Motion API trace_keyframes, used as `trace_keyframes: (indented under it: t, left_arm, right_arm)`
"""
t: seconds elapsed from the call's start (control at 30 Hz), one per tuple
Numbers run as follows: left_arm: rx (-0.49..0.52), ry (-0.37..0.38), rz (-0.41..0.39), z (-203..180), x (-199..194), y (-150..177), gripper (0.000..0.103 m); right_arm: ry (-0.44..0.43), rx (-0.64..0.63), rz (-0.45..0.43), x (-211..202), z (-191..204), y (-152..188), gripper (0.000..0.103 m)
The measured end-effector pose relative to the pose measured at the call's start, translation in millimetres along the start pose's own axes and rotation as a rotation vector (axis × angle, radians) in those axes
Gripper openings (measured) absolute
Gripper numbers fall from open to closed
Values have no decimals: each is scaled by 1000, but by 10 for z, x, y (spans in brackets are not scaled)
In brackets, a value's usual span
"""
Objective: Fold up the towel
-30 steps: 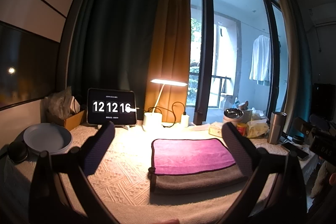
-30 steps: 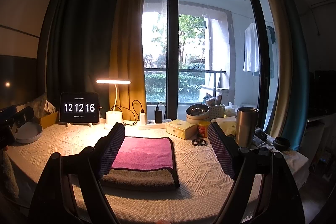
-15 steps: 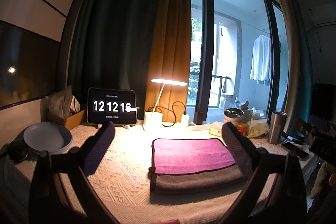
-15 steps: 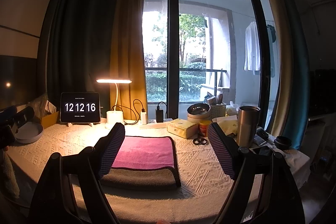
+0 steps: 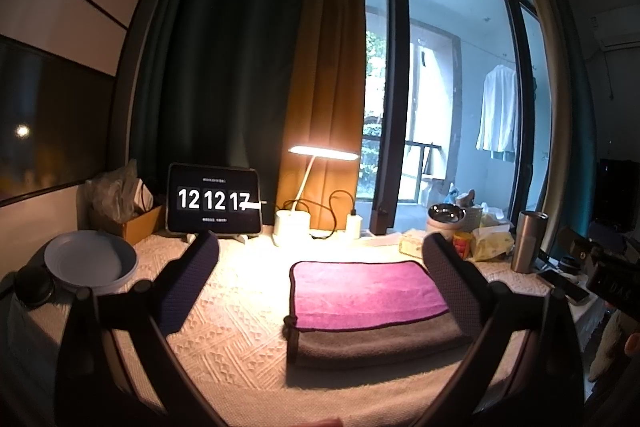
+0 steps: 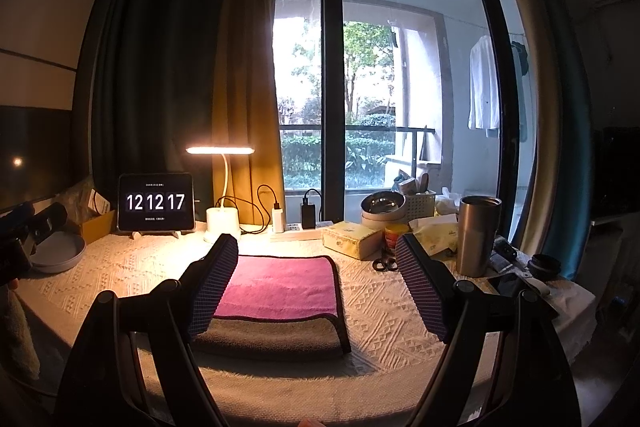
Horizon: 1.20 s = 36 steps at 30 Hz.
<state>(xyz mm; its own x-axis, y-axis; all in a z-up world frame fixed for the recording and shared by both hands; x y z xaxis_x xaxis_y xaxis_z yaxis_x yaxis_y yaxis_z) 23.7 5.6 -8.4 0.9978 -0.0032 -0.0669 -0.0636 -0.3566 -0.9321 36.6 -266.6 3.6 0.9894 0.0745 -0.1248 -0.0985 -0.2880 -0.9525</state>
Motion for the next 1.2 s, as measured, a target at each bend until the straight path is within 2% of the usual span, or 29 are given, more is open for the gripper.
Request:
trace_keyframes:
  t: [0.37, 0.53, 0.8, 1.13, 1.2]
  left_arm:
    - [-6, -59, 175, 136, 473, 289, 102]
    - [-20, -71, 308, 209, 828, 453, 102]
    - [-20, -101, 469, 295, 1306, 690, 102]
    - [-24, -134, 603, 405, 1675, 935, 102]
    - [-8, -138, 631, 397, 1736, 1007, 102]
  right_arm:
    - [-31, -11, 29, 203, -53, 33, 84]
    - [-75, 17, 117, 529, -138, 136, 84]
    - [-153, 59, 263, 1052, -210, 426, 84]
    - [-219, 76, 413, 1560, -192, 719, 83]
    - [-240, 90, 441, 1650, -182, 788, 78]
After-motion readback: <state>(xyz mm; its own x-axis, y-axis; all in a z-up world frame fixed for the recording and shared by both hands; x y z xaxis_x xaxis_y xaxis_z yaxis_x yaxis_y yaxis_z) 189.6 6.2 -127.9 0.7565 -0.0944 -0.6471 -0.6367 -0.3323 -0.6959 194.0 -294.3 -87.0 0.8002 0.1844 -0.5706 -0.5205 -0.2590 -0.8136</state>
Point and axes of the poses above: each gripper's, at about its wrist camera, not at the fingertips, and x roughly the way its jaws point, z to its left, y to its underside, the point moved 2 cm from there along x, roughly the way its jaws point, and after that the axes turned 14 degrees about -x, right-handed, at the moved point
